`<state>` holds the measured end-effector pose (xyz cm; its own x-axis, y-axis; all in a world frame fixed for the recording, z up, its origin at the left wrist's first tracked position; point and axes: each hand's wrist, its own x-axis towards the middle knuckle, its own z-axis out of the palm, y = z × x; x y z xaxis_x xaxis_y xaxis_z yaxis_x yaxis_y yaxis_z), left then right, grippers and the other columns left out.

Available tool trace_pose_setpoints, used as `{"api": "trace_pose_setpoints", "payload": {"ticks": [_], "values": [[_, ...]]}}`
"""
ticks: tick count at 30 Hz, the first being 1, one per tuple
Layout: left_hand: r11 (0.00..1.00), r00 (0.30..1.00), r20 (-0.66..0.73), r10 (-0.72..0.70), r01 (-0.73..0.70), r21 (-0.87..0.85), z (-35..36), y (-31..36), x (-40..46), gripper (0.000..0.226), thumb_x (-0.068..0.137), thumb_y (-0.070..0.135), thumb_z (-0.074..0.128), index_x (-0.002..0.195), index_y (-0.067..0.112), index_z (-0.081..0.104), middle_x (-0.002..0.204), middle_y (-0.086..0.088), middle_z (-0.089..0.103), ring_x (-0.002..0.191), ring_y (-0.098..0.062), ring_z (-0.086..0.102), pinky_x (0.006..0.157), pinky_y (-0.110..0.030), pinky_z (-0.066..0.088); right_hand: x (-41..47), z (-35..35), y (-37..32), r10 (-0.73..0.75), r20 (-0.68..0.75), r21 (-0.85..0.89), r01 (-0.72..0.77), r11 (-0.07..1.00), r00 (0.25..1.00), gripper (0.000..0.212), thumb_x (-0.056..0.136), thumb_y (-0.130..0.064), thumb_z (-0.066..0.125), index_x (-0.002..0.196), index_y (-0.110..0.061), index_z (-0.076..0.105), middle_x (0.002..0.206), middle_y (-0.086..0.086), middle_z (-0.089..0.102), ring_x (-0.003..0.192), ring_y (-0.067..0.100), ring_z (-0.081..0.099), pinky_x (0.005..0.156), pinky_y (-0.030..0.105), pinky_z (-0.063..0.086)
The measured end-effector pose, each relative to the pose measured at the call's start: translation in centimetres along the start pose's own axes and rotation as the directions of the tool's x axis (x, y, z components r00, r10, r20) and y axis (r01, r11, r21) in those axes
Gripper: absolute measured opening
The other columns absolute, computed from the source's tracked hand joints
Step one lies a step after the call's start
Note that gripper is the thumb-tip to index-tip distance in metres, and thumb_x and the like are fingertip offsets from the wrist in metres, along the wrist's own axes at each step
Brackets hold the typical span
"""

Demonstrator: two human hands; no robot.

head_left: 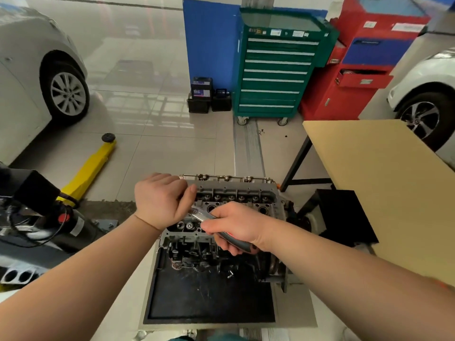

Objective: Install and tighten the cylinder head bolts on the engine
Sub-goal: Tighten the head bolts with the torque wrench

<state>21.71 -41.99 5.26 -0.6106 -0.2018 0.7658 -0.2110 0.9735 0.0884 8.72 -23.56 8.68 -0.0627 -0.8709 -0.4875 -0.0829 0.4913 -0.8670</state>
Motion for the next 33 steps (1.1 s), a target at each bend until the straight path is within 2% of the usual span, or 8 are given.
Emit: {"api": "trace_pose_setpoints", "payload": {"ticks": [8, 13, 20, 25, 31, 33], "values": [[0.977, 0.987, 0.038, 0.155, -0.147, -0.156, -1.0, -1.2, -0.2, 0.059, 0.107, 0.038, 0.036, 0.056, 0.013, 0.055, 0.052, 0.000, 0.048, 0.042, -0.026, 0.049, 0.046, -0.033, 0.043, -0.7, 6.0, 1.1, 0.008, -0.172, 0.137, 0.015, 0.990, 0.985, 0.026, 0.098, -0.039, 0.062, 0.083, -0.017, 0.060, 0.057, 0.002, 0.062, 0.040, 0.019, 0.052, 0.041, 0.026, 0.039], [0.978, 0.993, 0.039, 0.108, -0.099, -0.186, -1.3, -1.4, -0.4, 0.052, 0.102, 0.034, 0.046, 0.054, 0.015, 0.054, 0.050, 0.003, 0.047, 0.042, -0.022, 0.047, 0.045, -0.030, 0.042, -1.1, 6.1, 0.4, 0.039, -0.183, 0.171, -0.008, 0.985, 0.982, 0.028, 0.096, -0.040, 0.064, 0.084, -0.015, 0.064, 0.058, 0.006, 0.061, 0.040, 0.021, 0.051, 0.040, 0.021, 0.039], [0.973, 0.997, 0.004, 0.075, -0.072, -0.221, -1.1, -1.5, -0.4, 0.052, 0.101, 0.035, 0.048, 0.054, 0.015, 0.054, 0.050, 0.002, 0.048, 0.042, -0.022, 0.047, 0.045, -0.028, 0.040, -1.4, 6.4, -0.3, 0.072, -0.194, 0.153, -0.042, 0.987, 0.978, 0.028, 0.095, -0.042, 0.064, 0.085, -0.016, 0.063, 0.061, 0.007, 0.062, 0.042, 0.022, 0.052, 0.044, 0.027, 0.040], [0.955, 0.996, 0.005, 0.092, -0.087, -0.283, -1.1, -1.9, -0.3, 0.054, 0.102, 0.039, 0.047, 0.053, 0.017, 0.054, 0.049, 0.005, 0.046, 0.042, -0.018, 0.045, 0.047, -0.023, 0.034, -1.6, 6.5, -0.8, 0.066, -0.244, 0.147, -0.030, 0.989, 0.967, 0.025, 0.099, -0.035, 0.063, 0.084, -0.015, 0.062, 0.062, 0.008, 0.062, 0.042, 0.020, 0.051, 0.041, 0.024, 0.039], [0.918, 0.991, 0.001, 0.133, -0.123, -0.377, -1.1, -3.0, -0.3, 0.061, 0.105, 0.045, 0.042, 0.053, 0.016, 0.054, 0.049, 0.005, 0.044, 0.043, -0.018, 0.044, 0.048, -0.024, 0.036, -1.3, 9.3, -1.3, 0.098, -0.285, 0.238, -0.029, 0.971, 0.953, 0.024, 0.096, -0.039, 0.063, 0.074, -0.034, 0.070, 0.060, 0.005, 0.061, 0.040, 0.018, 0.050, 0.039, 0.022, 0.038], [0.904, 0.991, 0.027, 0.132, -0.109, -0.412, -1.1, -3.1, -0.3, 0.062, 0.106, 0.047, 0.041, 0.054, 0.015, 0.056, 0.050, 0.005, 0.046, 0.044, -0.017, 0.045, 0.047, -0.027, 0.039, -1.4, 8.9, -1.6, 0.106, -0.282, 0.210, -0.047, 0.977, 0.954, 0.025, 0.096, -0.041, 0.062, 0.073, -0.033, 0.068, 0.061, 0.006, 0.062, 0.042, 0.020, 0.051, 0.041, 0.023, 0.039]]}}
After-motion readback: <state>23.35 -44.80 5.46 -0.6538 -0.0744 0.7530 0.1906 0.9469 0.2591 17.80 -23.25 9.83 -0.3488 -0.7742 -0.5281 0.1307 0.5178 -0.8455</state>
